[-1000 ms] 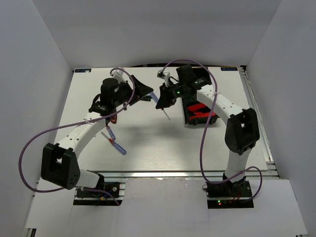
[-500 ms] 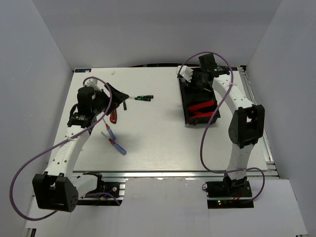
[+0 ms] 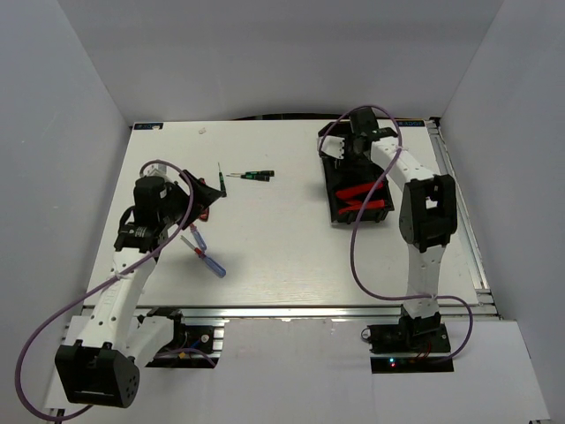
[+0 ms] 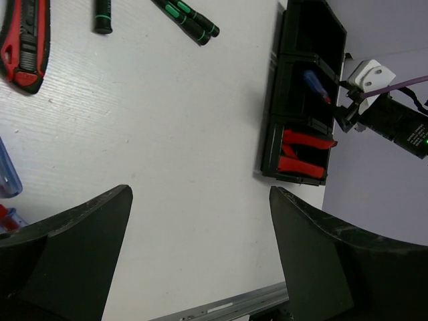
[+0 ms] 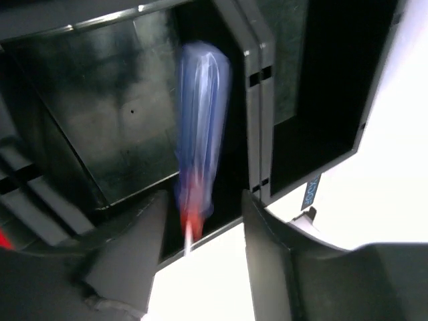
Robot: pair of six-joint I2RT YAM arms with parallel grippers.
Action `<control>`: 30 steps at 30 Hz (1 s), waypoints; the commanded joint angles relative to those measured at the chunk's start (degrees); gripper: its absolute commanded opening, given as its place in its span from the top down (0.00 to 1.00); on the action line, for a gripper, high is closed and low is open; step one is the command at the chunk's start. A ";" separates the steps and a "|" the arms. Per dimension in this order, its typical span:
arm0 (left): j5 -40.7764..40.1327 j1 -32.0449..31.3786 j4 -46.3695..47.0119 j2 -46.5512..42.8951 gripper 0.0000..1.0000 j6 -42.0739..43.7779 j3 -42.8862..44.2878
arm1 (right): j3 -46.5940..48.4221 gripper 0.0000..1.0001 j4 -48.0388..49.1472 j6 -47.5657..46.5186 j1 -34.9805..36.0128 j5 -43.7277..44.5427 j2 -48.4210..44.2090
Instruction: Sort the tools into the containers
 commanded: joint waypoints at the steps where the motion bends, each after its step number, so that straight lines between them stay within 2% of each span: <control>1: -2.13 0.42 -2.86 -1.22 0.05 1.13 0.92 | 2.75 0.38 0.23 -5.26 0.03 1.75 1.37; 2: -2.31 0.51 -3.21 -1.31 0.05 1.30 1.09 | 3.01 0.33 -0.21 -5.09 -0.14 1.48 1.37; 10: -4.76 0.69 -6.46 -1.31 0.05 2.88 1.62 | 5.81 0.23 -3.20 -2.37 -0.85 -2.73 -1.18; 14: -7.49 1.12 -10.42 1.41 0.06 4.81 3.90 | 12.74 0.11 -12.06 2.11 -0.85 -14.40 -4.07; 18: -8.28 1.48 -12.62 4.14 0.07 6.66 6.10 | 14.18 0.11 -18.92 7.38 -0.50 -27.15 -7.15; 25: -8.20 1.74 -12.89 8.97 0.07 9.91 8.56 | 7.33 0.11 -20.34 19.42 -0.06 -49.80 -11.99; 30: -8.19 1.65 -10.08 19.85 0.10 19.90 13.39 | 2.94 0.11 -17.54 27.16 0.12 -59.33 -13.66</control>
